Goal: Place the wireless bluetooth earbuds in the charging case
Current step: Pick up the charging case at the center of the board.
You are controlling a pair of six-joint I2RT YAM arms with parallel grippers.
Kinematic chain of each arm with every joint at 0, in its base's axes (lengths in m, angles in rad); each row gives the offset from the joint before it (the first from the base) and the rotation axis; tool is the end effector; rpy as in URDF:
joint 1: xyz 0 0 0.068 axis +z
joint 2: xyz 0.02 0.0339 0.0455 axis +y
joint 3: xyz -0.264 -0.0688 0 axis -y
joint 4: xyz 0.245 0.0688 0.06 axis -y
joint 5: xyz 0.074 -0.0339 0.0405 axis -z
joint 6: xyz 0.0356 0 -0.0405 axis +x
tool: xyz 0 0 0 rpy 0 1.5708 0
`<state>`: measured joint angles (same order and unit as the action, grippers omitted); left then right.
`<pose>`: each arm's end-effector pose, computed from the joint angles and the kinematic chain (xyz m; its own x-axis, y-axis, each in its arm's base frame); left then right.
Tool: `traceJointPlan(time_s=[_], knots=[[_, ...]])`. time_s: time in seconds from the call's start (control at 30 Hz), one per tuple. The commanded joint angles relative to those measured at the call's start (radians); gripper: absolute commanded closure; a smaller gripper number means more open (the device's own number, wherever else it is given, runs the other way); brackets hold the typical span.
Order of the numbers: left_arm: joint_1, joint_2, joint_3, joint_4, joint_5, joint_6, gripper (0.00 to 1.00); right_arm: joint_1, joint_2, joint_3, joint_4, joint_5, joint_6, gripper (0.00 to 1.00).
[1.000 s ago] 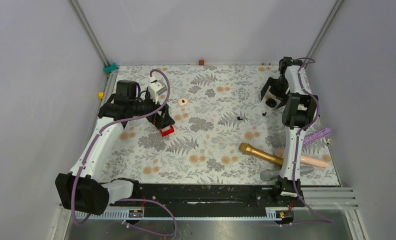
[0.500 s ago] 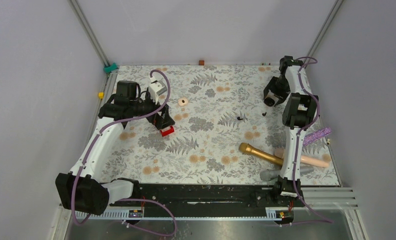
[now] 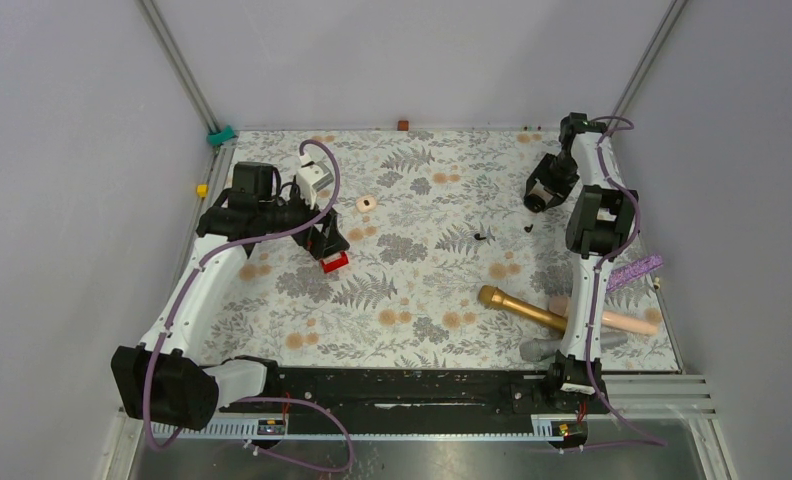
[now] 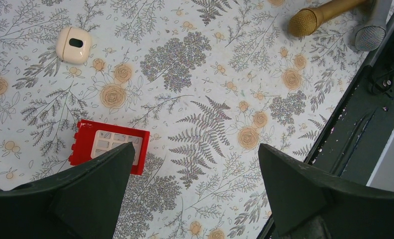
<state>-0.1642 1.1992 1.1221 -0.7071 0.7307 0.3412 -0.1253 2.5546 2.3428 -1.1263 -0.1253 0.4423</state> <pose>0.2370 -0.0634 0.3294 -0.4599 0.3288 -0.8249 0.7871 0.5809 -0.2073 0.5137 -0.0602 0.1605 -0.8317 0.5328 -0.1564 0.4994 0.8409 0.2086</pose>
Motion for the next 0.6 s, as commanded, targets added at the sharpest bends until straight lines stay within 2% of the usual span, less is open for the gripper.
traceJointPlan(time_s=[0.0, 0.17, 0.23, 0.33, 0.57], knots=[[0.008, -0.036, 0.004, 0.038, 0.026, 0.013, 0.01, 0.026, -0.018, -0.04, 0.003, -0.029, -0.006, 0.51], [0.01, -0.041, 0.003, 0.038, 0.026, 0.013, 0.02, 0.07, -0.055, -0.099, 0.007, -0.059, -0.036, 0.54], [0.011, -0.041, 0.003, 0.039, 0.027, 0.013, 0.02, 0.108, -0.074, -0.105, -0.002, -0.028, -0.065, 0.42], [0.011, -0.04, 0.003, 0.038, 0.027, 0.016, 0.01, 0.15, -0.101, -0.104, -0.012, -0.031, -0.102, 0.46], [0.013, -0.04, -0.003, 0.051, 0.027, 0.009, 0.01, 0.293, -0.09, -0.02, -0.037, -0.015, -0.161, 0.46]])
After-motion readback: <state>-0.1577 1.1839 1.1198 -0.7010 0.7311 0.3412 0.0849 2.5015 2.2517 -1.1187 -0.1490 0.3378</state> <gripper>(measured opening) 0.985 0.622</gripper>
